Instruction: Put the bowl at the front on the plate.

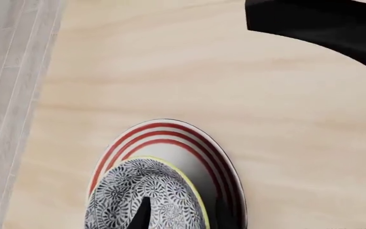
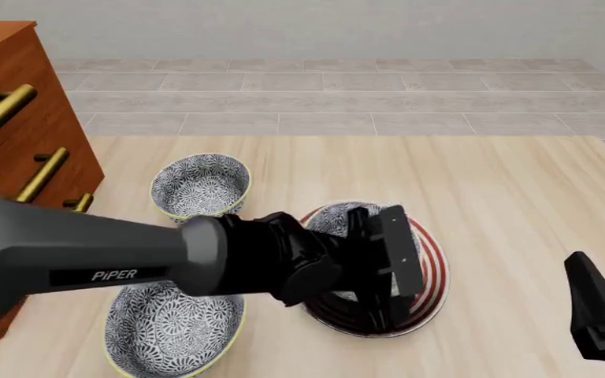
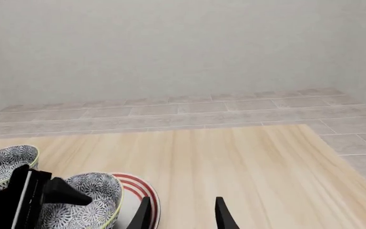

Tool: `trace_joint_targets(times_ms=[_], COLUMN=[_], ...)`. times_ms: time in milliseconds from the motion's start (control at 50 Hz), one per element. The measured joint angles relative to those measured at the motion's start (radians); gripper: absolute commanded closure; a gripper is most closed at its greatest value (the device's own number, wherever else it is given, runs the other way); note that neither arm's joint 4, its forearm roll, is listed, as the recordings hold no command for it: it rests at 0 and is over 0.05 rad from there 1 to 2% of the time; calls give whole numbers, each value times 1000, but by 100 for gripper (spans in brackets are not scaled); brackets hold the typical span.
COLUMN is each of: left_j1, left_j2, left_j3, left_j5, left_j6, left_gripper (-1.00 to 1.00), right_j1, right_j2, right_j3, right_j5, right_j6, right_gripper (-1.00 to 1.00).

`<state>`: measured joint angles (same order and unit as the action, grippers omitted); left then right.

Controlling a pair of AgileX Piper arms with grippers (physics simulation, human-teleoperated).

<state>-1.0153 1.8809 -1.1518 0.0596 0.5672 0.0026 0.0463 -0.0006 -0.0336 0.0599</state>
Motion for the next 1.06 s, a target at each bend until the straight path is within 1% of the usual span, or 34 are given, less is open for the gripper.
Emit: trace_joint_targets(times_ms=[240,460,1060], left_j1=[-25,-29,63], left_j2=[-68,-130,-292], left_j3=[-29,-67,-231], left_j5=[64,122,216], left_j6=[-14,-23,-57], left_gripper=[-100,-100,-100], right_j1=[0,1,-2], right_j2=[-1,3,-8], right_j3=[0,0,-1], right_j5=[0,-4,5], right_j6=[-3,-4,-2], right_gripper=[-100,-100,-100])
